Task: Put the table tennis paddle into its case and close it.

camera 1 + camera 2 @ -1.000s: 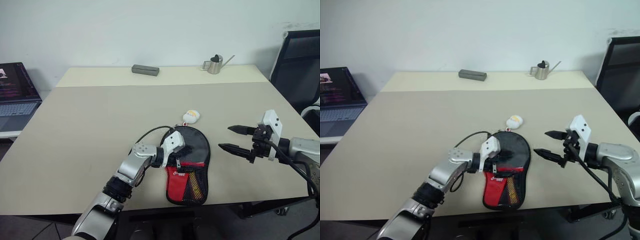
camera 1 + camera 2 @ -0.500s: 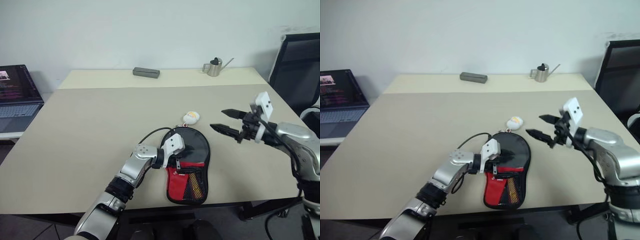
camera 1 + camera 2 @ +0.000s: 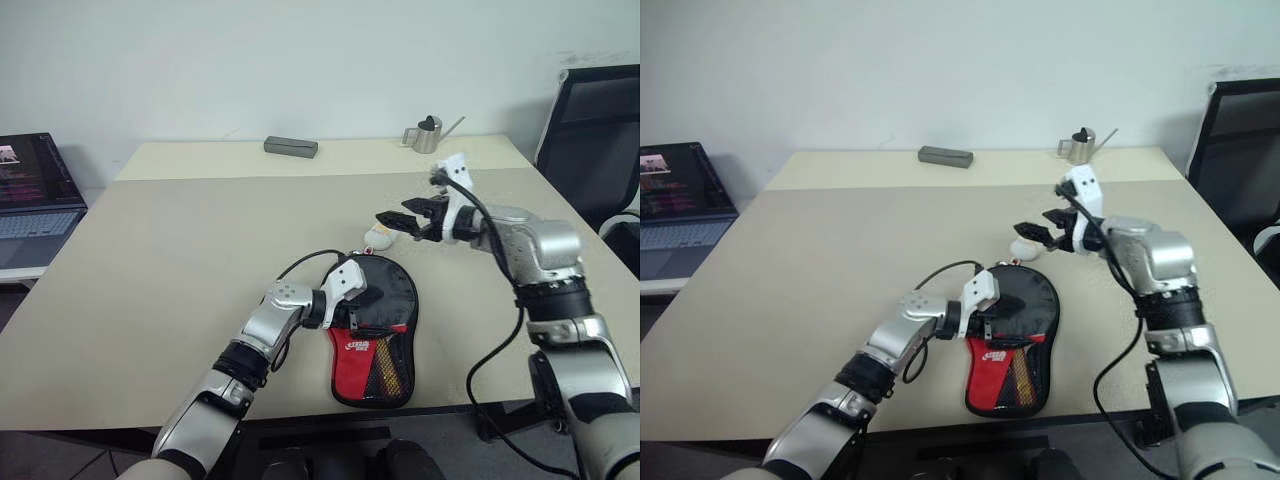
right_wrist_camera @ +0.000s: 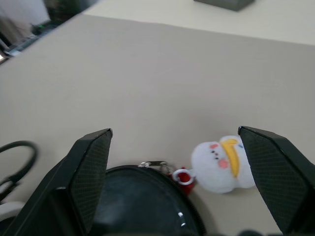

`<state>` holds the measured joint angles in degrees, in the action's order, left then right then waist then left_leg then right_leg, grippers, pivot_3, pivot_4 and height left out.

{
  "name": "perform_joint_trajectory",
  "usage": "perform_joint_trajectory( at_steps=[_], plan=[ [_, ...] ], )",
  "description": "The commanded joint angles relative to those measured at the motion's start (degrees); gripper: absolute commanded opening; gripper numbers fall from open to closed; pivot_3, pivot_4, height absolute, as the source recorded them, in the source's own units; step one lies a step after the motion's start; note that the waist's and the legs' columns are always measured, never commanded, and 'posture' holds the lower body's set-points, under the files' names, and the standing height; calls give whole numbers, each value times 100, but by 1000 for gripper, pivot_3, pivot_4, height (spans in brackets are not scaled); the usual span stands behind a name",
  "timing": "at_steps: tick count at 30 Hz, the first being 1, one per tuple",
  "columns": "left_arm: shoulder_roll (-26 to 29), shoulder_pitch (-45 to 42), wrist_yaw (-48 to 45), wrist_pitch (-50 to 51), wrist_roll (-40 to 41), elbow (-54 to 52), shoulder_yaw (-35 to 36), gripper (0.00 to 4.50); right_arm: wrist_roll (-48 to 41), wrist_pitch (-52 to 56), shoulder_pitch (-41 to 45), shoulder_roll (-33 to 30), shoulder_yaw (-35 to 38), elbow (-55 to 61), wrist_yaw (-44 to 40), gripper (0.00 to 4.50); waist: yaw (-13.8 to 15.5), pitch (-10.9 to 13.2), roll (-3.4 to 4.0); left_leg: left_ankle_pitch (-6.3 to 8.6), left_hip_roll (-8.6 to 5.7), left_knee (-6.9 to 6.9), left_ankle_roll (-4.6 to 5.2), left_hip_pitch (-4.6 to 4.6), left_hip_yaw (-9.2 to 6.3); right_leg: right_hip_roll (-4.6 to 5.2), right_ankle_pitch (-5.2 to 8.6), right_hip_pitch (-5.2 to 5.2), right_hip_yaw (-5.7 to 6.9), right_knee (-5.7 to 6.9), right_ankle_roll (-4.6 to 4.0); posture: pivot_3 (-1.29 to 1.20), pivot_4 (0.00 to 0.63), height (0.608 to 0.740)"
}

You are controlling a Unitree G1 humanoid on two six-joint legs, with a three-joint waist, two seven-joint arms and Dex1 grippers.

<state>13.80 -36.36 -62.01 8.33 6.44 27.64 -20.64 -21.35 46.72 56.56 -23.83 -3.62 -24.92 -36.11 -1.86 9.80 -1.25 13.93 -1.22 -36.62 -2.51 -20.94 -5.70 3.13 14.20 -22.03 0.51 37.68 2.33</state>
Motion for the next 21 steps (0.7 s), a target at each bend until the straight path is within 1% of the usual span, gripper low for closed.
perform_joint_trajectory(
  at_steps=[1,7,10,16,21],
  plan=[
    [146,266,13,292,-352,412,-216,4465,547,-780,468,176,-148,-1111,75,4500,-1,-1,1,0,0,1,0,1,1,0,0,0,0,0,0,0,150,740],
    [159,316,18,308,-377,318,-252,4465,1141,-1932,1024,734,-119,-3066,317,4500,-12,-1,2,0,0,17,0,6,5,0,3,-1,-3,-1,-6,0,150,740],
    [167,351,14,327,-379,249,-276,4465,1252,-2292,1232,965,28,-3709,477,4500,-21,-3,5,-1,1,26,1,11,8,0,5,-3,-7,-1,-9,0,150,740],
    [152,388,16,349,-403,174,-321,4465,1421,-2761,1506,1284,255,-4427,790,4500,-32,-4,6,-1,0,44,0,12,7,0,10,-7,-6,-3,-16,0,150,740],
    [127,433,45,379,-411,118,-326,4465,1822,-3066,1517,1370,127,-4659,964,4500,-41,-4,8,-1,0,55,0,13,4,0,15,-9,-4,-4,-20,0,150,740]
  ],
)
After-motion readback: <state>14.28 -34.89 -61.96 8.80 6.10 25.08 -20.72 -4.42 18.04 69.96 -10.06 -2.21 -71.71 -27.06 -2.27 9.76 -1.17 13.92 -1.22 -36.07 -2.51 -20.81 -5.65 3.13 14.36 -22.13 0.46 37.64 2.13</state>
